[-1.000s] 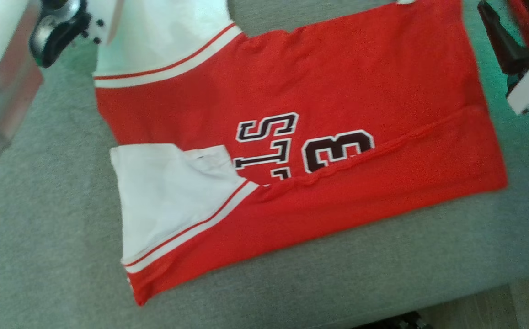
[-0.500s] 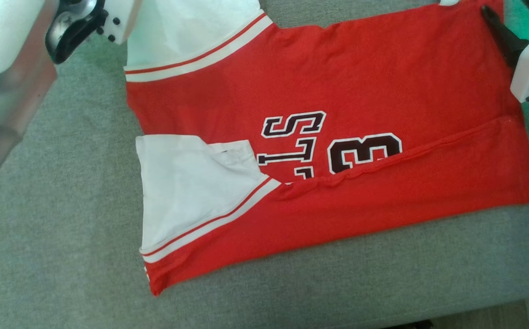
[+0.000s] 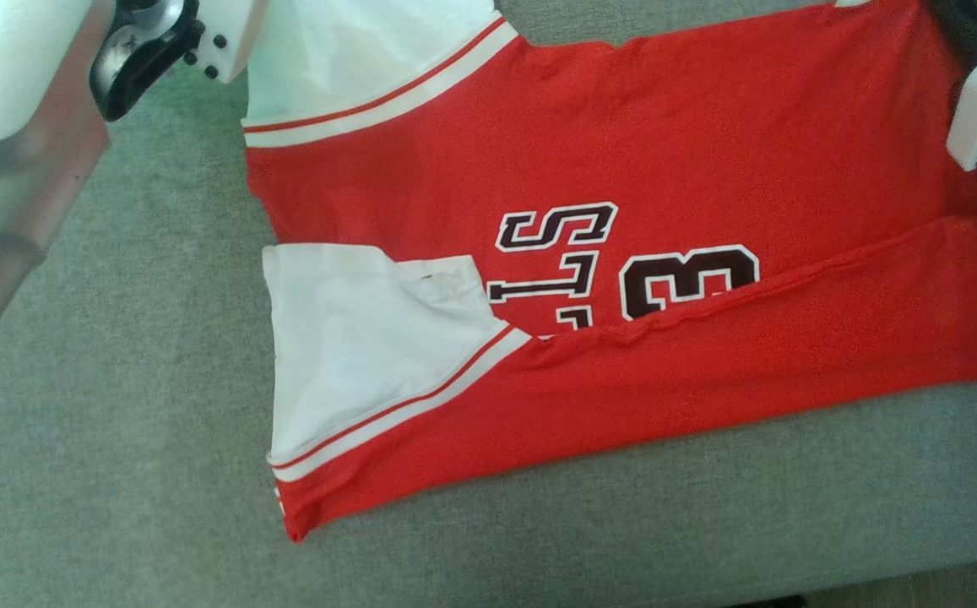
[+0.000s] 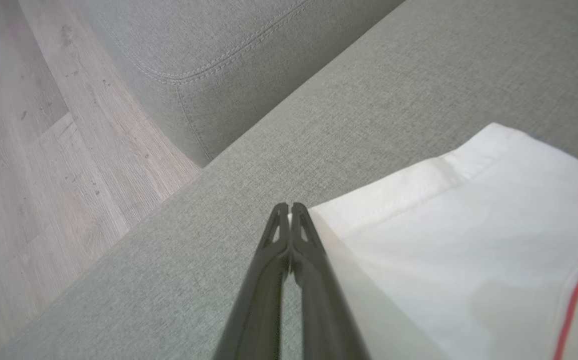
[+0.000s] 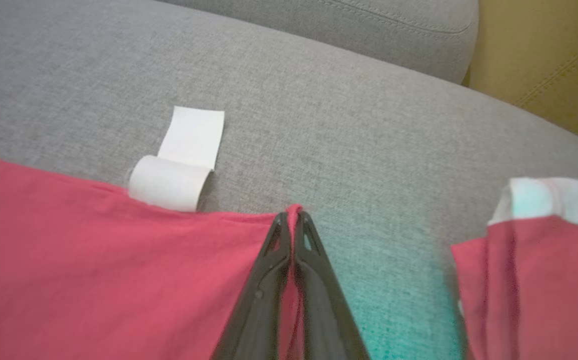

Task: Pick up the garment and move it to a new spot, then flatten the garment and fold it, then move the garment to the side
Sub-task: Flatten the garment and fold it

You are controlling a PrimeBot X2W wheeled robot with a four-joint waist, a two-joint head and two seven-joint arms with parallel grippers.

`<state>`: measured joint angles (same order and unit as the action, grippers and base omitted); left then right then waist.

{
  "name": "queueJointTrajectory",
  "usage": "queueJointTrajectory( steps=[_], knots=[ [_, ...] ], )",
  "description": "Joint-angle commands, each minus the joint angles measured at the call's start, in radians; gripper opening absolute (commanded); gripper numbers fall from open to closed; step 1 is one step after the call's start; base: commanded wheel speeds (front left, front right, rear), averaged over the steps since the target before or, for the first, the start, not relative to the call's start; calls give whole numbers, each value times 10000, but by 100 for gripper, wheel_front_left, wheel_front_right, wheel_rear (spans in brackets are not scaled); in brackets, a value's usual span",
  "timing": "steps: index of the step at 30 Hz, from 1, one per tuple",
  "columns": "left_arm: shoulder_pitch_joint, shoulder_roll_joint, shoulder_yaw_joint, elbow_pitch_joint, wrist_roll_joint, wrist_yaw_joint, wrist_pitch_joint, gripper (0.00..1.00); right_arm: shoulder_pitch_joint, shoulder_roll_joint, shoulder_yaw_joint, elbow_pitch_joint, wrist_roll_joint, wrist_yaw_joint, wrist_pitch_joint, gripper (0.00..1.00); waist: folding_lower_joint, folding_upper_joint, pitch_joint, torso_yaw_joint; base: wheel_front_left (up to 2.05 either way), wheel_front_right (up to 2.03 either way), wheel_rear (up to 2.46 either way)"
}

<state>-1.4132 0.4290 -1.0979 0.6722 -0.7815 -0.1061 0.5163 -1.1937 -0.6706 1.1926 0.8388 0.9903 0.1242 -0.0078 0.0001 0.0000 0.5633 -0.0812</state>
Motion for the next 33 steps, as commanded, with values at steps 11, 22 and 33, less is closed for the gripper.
queueJointTrajectory(
  steps=[11, 22, 33],
  knots=[
    [-944, 511, 396, -278, 493, -4, -1373, 0, -314, -180, 143, 151, 1271, 65, -1325, 0, -1, 0, -60, -109, 0, 0, 0],
    [-201, 874, 681, -1426, 354, 281, -2756, 0, 593, -965, -211, -652, 2975, 65, -2312, 0, -1, 0, -647, 213, 0, 0, 0],
    [2635, 2536, 578, -5361, 155, 1955, -3250, 0, 2261, -1443, -1293, -1280, 2959, 65, -2536, 0, -1, 0, -1263, 724, 0, 0, 0]
  ],
)
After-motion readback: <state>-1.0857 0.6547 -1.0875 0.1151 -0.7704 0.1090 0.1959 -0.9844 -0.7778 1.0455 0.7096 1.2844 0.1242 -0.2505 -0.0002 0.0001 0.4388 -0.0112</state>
